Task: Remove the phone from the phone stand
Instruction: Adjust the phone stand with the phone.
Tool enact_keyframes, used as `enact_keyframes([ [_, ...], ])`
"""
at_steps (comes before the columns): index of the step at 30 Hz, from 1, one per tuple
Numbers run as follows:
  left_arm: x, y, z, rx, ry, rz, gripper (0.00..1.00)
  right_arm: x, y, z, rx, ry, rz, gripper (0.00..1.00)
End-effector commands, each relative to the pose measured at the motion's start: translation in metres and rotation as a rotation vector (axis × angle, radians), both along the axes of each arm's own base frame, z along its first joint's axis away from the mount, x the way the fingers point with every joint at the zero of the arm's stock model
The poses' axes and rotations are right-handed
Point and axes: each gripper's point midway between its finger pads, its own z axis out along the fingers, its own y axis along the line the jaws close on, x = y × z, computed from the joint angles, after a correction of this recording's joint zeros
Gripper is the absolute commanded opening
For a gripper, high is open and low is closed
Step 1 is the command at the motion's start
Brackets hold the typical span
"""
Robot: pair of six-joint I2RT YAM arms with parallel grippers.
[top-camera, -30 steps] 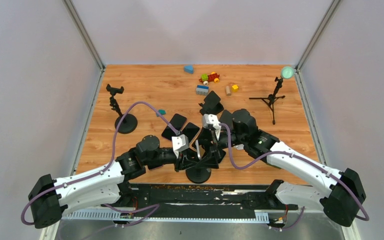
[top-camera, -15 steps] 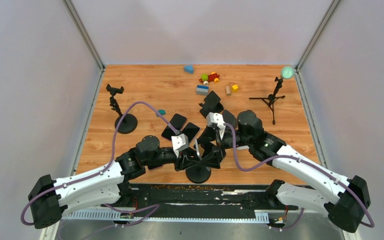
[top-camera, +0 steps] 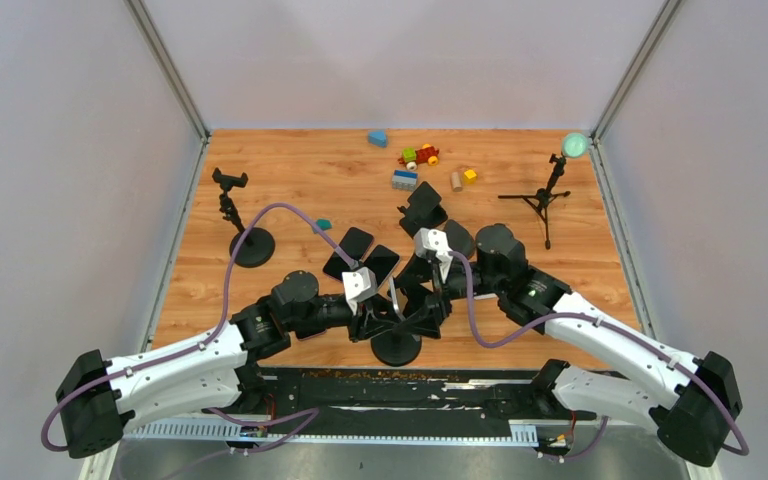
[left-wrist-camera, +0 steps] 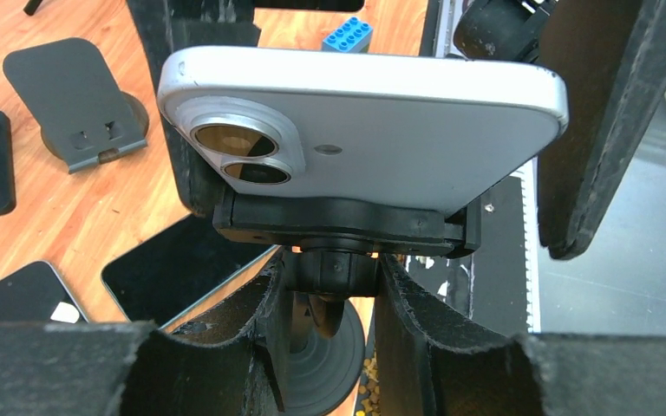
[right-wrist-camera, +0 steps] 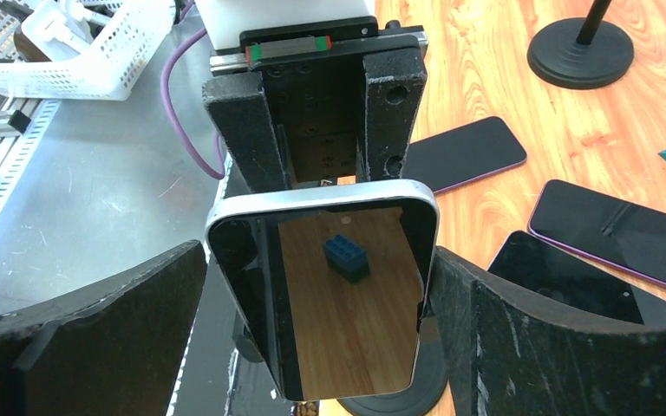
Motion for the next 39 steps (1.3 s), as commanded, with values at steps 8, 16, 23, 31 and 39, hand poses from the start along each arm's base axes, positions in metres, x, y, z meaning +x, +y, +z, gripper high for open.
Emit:
enact_keyframes([
  [8,0.008,-0.002,0.03,-0.1,-0.075,0.027,0.0,-0.005,0.012,0.02,0.076,-0.051,0.088,0.88],
  [16,0.009,-0.002,0.027,-0.099,-0.066,0.034,0.0,-0.006,0.01,0.019,0.081,-0.045,0.08,0.55],
  [23,0.009,-0.003,0.027,-0.101,-0.067,0.032,0.0,-0.009,0.01,0.016,0.083,-0.051,0.094,0.84],
  [31,0.008,-0.004,0.028,-0.103,-0.063,0.026,0.0,-0.011,0.013,0.016,0.083,-0.045,0.12,0.88],
  [39,0.006,-0.004,0.028,-0.102,-0.063,0.015,0.0,-0.018,0.014,0.01,0.071,-0.018,0.178,0.87],
])
